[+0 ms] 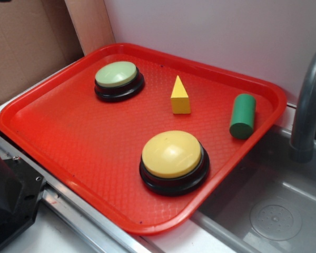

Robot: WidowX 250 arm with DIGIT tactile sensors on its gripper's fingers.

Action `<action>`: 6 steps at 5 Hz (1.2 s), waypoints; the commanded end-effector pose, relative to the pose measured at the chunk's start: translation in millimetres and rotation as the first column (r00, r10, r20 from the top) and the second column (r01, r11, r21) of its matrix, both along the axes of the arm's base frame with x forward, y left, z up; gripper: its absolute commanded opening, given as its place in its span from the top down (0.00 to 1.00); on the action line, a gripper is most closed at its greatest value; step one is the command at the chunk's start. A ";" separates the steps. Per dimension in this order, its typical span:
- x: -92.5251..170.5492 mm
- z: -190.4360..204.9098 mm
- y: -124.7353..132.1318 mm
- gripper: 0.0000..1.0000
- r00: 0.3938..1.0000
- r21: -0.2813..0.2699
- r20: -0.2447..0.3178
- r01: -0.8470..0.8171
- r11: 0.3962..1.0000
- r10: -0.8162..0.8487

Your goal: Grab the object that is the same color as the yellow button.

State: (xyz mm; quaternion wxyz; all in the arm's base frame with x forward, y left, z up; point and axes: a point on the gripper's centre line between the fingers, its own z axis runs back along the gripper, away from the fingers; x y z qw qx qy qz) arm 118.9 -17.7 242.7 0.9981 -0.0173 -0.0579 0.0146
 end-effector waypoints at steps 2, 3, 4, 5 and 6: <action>17.4 -16.0 -0.8 0.00 0.993 -0.010 -0.031 -0.112 0.994 0.112; 39.8 -30.3 4.7 0.00 0.969 -0.023 -0.023 -0.246 0.969 0.245; 68.6 -46.6 6.6 0.00 0.925 -0.013 -0.031 -0.380 0.925 0.379; 97.0 -62.7 1.9 0.00 0.900 -0.033 -0.021 -0.436 0.899 0.435; 125.1 -86.5 -4.3 0.00 0.862 -0.053 0.008 -0.506 0.861 0.507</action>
